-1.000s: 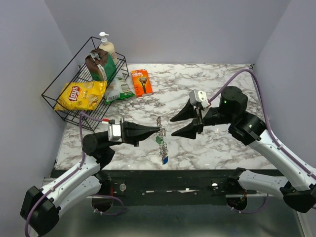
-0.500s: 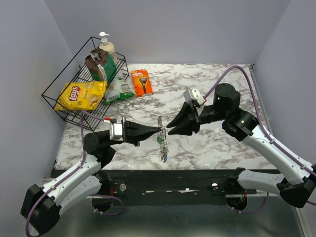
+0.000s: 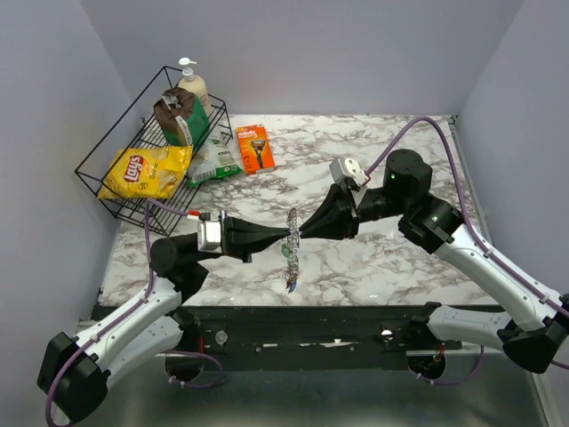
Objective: Put the keys on the keyring
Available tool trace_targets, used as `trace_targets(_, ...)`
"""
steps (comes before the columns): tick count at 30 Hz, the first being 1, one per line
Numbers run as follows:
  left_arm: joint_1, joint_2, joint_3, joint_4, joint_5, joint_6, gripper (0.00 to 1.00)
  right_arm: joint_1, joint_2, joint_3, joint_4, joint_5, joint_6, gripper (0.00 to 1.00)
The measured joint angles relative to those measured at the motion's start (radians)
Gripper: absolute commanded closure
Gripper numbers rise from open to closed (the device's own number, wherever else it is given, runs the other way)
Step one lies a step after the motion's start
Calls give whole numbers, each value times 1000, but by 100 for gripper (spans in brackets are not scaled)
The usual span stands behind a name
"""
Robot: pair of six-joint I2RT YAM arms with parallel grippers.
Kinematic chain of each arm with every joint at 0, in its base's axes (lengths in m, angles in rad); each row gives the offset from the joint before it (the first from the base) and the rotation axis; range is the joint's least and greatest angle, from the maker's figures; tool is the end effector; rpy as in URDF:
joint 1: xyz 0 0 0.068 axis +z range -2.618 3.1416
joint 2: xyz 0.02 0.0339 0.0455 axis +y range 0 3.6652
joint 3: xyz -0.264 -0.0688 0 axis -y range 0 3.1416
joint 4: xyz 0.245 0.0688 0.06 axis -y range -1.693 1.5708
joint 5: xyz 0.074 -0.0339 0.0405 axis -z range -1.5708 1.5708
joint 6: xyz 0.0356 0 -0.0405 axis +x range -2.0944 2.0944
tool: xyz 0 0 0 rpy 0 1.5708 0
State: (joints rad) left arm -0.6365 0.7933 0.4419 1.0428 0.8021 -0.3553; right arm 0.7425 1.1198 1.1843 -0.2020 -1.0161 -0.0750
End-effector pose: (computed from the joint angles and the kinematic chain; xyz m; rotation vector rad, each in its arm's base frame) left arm 0.1147 -0.1166 0.3366 0.9180 0.7679 -1.2308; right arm 0.1545 0.1828 0.4141 -1.3899 1.1957 1.3386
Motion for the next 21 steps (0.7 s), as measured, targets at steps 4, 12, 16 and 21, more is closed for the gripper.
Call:
trace_targets(4, 0, 1, 9, -5, 0, 3, 100, 0, 6, 0, 0, 0, 0, 90)
trace_targets(12, 0, 2, 10, -12, 0, 7, 100, 0, 14, 0, -1, 1, 4, 99)
trace_targets(16, 0, 2, 11, -12, 0, 7, 100, 0, 14, 0, -1, 3, 3, 99)
trace_targets(21, 0, 2, 11, -12, 1, 7, 100, 0, 18, 0, -3, 9, 3, 99)
